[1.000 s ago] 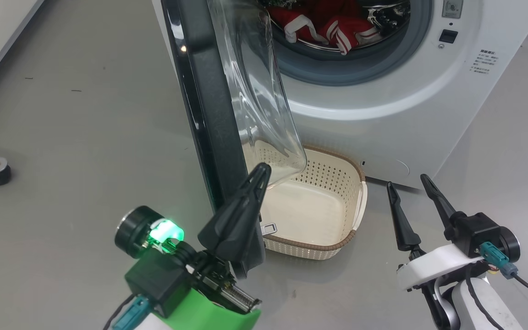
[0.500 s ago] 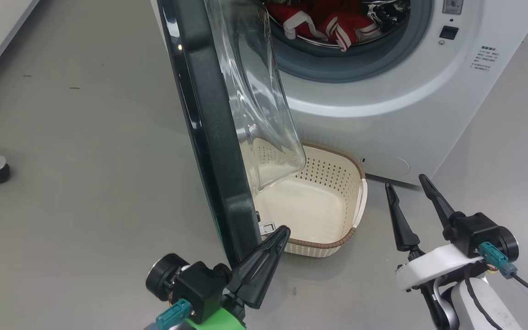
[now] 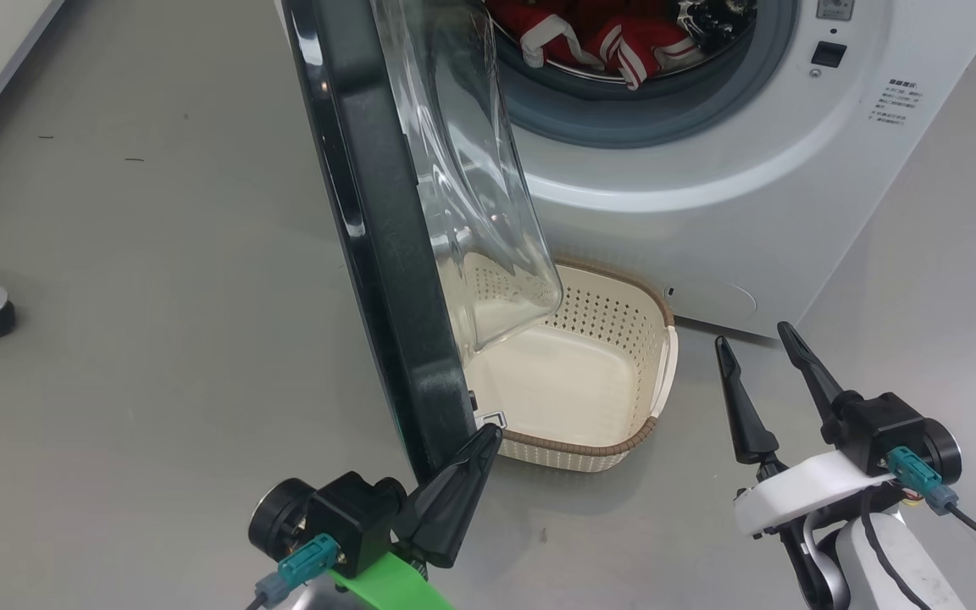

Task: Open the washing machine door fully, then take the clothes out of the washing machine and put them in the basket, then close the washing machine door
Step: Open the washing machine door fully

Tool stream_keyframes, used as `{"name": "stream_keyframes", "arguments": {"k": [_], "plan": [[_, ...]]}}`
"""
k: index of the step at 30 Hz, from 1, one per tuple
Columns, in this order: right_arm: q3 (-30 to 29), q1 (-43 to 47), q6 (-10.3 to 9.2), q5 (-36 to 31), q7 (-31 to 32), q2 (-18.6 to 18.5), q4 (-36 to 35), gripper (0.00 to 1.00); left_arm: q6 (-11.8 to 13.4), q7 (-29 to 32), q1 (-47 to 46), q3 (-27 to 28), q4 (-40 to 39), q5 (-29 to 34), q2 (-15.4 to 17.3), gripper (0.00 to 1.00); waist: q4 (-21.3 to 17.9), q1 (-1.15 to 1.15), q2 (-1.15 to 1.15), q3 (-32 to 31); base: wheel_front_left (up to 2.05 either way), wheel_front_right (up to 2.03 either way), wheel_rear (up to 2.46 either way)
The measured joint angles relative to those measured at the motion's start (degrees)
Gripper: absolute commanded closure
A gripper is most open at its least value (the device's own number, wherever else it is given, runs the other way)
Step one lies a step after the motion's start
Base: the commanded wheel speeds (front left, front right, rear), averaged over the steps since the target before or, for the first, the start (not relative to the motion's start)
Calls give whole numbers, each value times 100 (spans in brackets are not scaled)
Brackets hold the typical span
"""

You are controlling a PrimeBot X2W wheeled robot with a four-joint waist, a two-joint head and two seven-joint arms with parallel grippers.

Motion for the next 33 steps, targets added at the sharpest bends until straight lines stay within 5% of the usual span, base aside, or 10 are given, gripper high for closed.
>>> {"name": "stream_keyframes", "arguments": {"k": [33], "plan": [[-149, -1, 89, -147, 0, 71, 74, 0, 831, -350, 110, 780, 514, -40, -133, 100, 63, 0, 0, 20, 0, 0, 0]]}}
